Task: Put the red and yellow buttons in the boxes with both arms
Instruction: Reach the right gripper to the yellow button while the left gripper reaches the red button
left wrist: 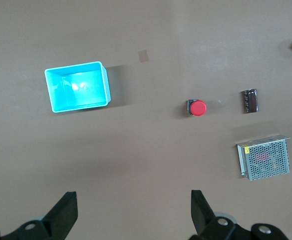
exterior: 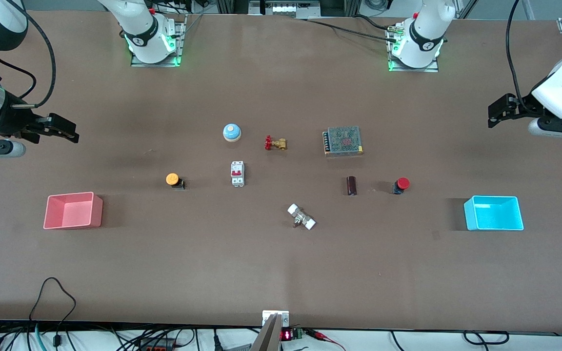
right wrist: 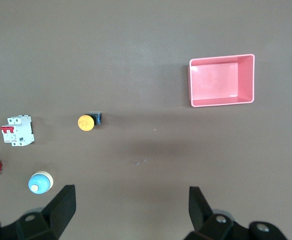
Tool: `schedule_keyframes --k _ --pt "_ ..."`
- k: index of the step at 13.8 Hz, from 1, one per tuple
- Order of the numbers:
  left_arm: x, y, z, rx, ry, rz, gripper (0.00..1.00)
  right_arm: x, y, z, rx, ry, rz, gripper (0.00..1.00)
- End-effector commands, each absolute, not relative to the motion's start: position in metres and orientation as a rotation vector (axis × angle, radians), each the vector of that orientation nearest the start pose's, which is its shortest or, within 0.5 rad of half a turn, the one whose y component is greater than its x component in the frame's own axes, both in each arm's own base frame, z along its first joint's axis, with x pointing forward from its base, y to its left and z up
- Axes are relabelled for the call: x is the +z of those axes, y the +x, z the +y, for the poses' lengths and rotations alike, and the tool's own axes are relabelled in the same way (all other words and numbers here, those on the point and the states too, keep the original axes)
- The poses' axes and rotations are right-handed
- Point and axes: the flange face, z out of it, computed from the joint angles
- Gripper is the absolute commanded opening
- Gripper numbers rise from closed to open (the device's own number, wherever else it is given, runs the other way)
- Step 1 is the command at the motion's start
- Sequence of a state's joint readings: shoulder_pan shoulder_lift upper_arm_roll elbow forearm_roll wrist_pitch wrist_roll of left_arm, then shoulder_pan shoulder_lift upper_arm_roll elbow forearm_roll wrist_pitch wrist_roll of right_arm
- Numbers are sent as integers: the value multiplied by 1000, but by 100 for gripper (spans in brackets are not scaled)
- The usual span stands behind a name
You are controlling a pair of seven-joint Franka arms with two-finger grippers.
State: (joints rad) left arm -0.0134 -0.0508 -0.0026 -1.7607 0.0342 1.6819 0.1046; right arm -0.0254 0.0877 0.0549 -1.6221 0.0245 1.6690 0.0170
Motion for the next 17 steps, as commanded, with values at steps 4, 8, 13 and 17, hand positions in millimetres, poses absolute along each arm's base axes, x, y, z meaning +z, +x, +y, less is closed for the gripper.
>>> schedule_keyframes --k 4,8,13,17 --pt "572 554 -6 59 -3106 189 100 558 585 19 89 -3096 -38 100" --pt "573 553 -5 59 -3105 187 100 529 596 26 154 -3053 -33 100" --pt "573 554 -7 57 -3108 184 100 458 619 70 238 -3022 -88 100" --pt "527 565 -19 241 -3099 227 100 403 623 139 181 -3138 -140 100"
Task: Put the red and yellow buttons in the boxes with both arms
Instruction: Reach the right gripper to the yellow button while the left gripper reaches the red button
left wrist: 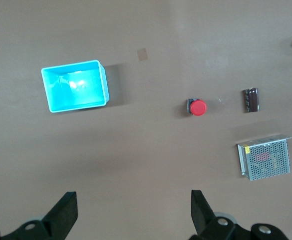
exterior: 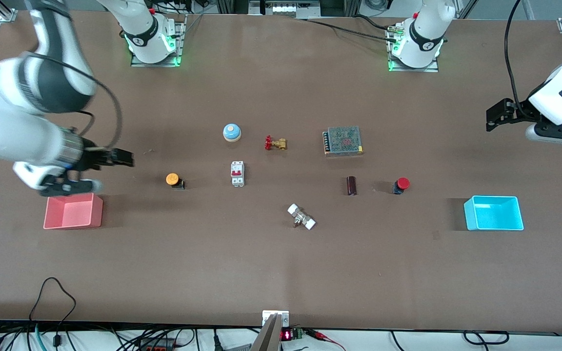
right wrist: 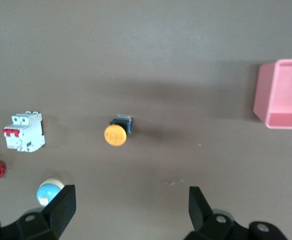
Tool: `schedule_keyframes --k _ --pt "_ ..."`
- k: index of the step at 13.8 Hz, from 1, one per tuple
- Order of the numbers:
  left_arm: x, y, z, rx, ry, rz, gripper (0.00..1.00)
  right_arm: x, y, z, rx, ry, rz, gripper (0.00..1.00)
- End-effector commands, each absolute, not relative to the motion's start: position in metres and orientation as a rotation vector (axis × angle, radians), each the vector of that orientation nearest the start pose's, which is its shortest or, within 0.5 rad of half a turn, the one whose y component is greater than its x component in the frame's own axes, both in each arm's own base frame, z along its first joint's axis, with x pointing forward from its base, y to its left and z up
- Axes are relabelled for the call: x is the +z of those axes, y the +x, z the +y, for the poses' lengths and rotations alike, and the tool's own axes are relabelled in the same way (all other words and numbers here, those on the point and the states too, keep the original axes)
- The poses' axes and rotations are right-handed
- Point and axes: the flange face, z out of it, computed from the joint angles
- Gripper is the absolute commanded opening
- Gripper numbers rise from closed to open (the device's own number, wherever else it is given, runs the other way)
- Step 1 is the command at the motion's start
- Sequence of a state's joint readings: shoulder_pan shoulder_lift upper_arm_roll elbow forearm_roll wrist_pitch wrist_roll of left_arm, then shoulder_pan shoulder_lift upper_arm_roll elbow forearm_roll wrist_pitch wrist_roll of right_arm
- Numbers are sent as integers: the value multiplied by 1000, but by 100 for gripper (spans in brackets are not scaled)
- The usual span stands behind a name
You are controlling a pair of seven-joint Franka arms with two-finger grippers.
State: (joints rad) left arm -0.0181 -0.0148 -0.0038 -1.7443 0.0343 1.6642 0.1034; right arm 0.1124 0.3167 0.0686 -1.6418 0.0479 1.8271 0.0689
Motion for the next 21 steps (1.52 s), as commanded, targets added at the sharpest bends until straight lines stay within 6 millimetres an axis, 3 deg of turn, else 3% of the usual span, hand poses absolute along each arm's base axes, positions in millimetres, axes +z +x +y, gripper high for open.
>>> schedule_keyframes --k 1,3,5,7,10,12,14,17,21 --pt "514 564 -27 327 -3090 245 100 388 621 152 150 -3166 -161 100" --pt "473 572 -45 429 -3075 282 100 359 615 157 68 -3168 -170 100" --pt "428 591 -56 429 -3075 193 100 334 608 159 -24 -3153 -178 100" --pt "390 599 -80 373 -3075 125 100 317 604 163 -80 -3141 -159 100" --pt "326 600 -88 227 -3100 78 100 299 603 163 -114 -3132 -132 100" --pt "294 601 -120 170 -3105 39 100 282 593 162 -136 -3126 -113 100" --pt "261 606 -136 113 -3114 -2 100 272 586 163 -147 -3121 -117 100" --pt "227 605 -139 131 -3111 3 100 268 582 178 -145 -3119 -79 100" --pt "205 599 -141 116 -3091 52 100 253 578 189 -141 -3114 -63 100"
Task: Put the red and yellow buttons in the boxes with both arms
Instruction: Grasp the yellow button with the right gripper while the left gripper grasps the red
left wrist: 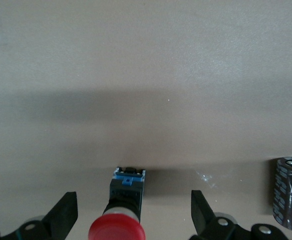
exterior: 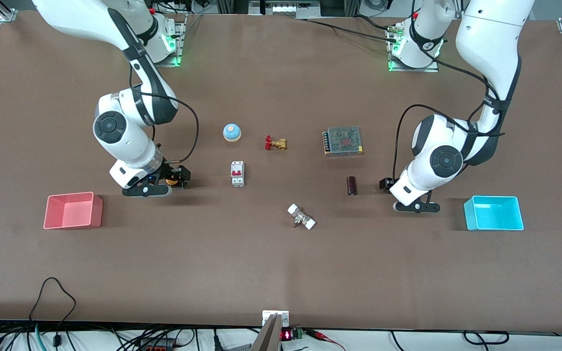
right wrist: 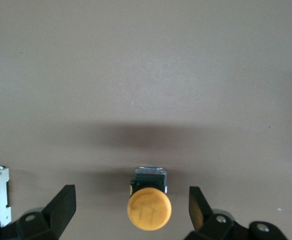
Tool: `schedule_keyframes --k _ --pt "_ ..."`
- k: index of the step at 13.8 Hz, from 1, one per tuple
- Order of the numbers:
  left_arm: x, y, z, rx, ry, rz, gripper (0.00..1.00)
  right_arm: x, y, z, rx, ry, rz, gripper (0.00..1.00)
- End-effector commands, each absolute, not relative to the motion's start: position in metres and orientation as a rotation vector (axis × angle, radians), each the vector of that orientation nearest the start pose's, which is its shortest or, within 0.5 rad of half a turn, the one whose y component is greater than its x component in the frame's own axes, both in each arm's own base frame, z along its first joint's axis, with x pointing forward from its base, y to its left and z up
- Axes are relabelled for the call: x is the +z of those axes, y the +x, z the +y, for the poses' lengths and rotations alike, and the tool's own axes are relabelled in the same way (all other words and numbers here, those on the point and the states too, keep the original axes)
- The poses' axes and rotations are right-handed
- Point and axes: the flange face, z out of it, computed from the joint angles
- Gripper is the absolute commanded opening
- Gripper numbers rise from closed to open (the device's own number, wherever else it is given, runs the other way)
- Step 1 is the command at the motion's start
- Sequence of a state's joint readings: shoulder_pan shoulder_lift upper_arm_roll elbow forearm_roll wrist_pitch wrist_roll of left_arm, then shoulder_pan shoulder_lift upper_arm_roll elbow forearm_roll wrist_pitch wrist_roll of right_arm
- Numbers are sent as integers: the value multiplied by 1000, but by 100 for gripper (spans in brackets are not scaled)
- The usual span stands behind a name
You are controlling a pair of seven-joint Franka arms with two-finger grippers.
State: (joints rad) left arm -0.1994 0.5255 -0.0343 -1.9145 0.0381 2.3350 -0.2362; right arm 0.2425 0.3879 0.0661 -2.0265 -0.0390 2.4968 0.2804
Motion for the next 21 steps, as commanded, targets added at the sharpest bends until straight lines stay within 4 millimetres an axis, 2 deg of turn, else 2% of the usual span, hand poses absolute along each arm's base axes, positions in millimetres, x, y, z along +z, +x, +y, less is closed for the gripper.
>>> schedule_keyframes --k 1,2,3,5,6,8,11,12,14,16,17,18,21 --pt "202 596 -140 114 -3088 53 100 250 579 190 -151 -3110 -63 100" --pt "201 595 -139 119 -3088 53 100 244 580 189 -156 -3109 -62 100" --pt "200 596 -137 121 -3087 46 91 241 580 186 -158 -3108 -53 100" --pt "199 594 -136 140 -3083 44 52 238 582 174 -150 -3112 -29 100" --pt "198 593 -136 146 -3082 46 38 238 582 172 -150 -3112 -22 100" --pt "196 592 -136 165 -3078 48 24 234 581 171 -138 -3115 -22 100" --pt "207 598 -136 133 -3083 47 15 226 578 172 -117 -3118 -22 100" --pt "218 603 -137 112 -3086 48 14 224 577 171 -113 -3119 -22 100" --pt "252 621 -138 157 -3071 40 12 222 575 172 -103 -3120 -24 100" --pt "307 645 -141 230 -3045 30 12 219 573 171 -94 -3122 -24 97" --pt "325 652 -139 239 -3038 25 12 218 573 171 -92 -3122 -24 95" --pt "340 658 -133 222 -3002 40 13 217 573 171 -87 -3123 -24 92" --pt "363 674 -101 144 -2894 215 14 215 571 176 -81 -3120 -37 75"
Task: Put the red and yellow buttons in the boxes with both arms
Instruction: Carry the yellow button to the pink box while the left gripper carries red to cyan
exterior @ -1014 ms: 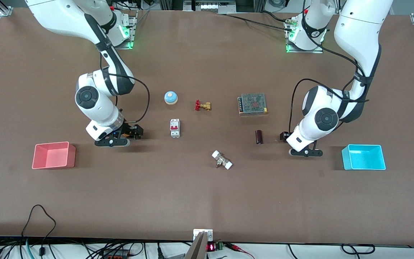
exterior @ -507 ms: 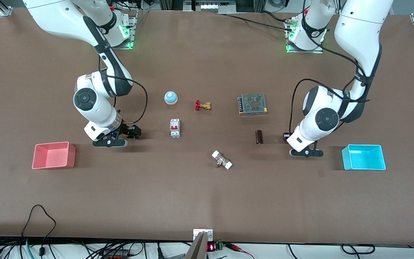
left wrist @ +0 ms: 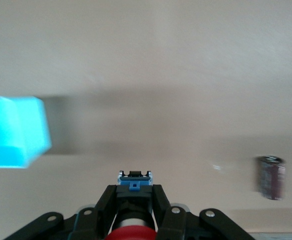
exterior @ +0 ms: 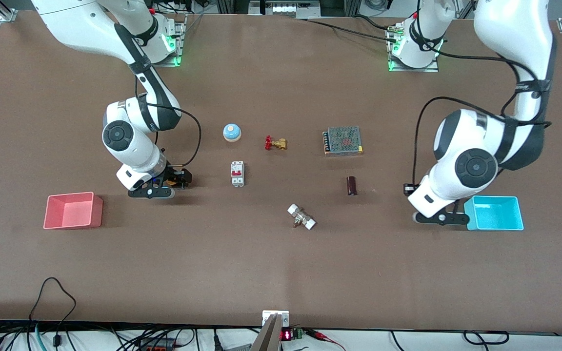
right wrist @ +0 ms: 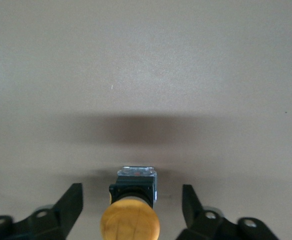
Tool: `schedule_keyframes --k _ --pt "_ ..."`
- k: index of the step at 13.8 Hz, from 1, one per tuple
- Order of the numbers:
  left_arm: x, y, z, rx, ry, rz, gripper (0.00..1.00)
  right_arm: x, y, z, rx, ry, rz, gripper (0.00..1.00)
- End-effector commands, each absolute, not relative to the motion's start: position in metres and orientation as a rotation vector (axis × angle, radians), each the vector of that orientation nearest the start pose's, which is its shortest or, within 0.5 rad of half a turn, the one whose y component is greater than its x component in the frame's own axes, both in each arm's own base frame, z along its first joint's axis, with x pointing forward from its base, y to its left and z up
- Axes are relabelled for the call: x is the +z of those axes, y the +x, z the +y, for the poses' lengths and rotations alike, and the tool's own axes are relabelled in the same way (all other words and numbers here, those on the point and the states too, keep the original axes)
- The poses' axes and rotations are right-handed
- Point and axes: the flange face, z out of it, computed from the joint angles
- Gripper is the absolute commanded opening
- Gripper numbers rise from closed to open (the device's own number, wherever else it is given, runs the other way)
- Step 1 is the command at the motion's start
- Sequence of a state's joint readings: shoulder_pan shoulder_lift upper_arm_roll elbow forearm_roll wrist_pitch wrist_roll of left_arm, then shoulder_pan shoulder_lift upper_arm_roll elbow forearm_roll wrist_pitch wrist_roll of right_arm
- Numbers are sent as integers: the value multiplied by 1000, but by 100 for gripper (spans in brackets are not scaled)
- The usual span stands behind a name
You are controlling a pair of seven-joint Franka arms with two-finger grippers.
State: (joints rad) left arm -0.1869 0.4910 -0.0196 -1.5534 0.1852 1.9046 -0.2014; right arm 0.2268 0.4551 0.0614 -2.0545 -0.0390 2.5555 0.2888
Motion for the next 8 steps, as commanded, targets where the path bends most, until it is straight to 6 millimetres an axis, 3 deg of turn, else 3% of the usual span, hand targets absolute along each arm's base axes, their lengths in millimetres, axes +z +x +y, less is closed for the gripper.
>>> schedule_keyframes --k 1,3,5,8 --pt "366 678 -80 150 -2904 249 14 216 571 177 -83 -3118 -39 68" --pt "368 681 -51 174 -2941 324 14 215 572 177 -82 -3118 -41 56" --pt "368 682 -4 191 -3069 361 14 214 571 178 -80 -3117 -43 45" --pt "367 683 37 182 -3140 447 14 214 572 179 -82 -3117 -52 38"
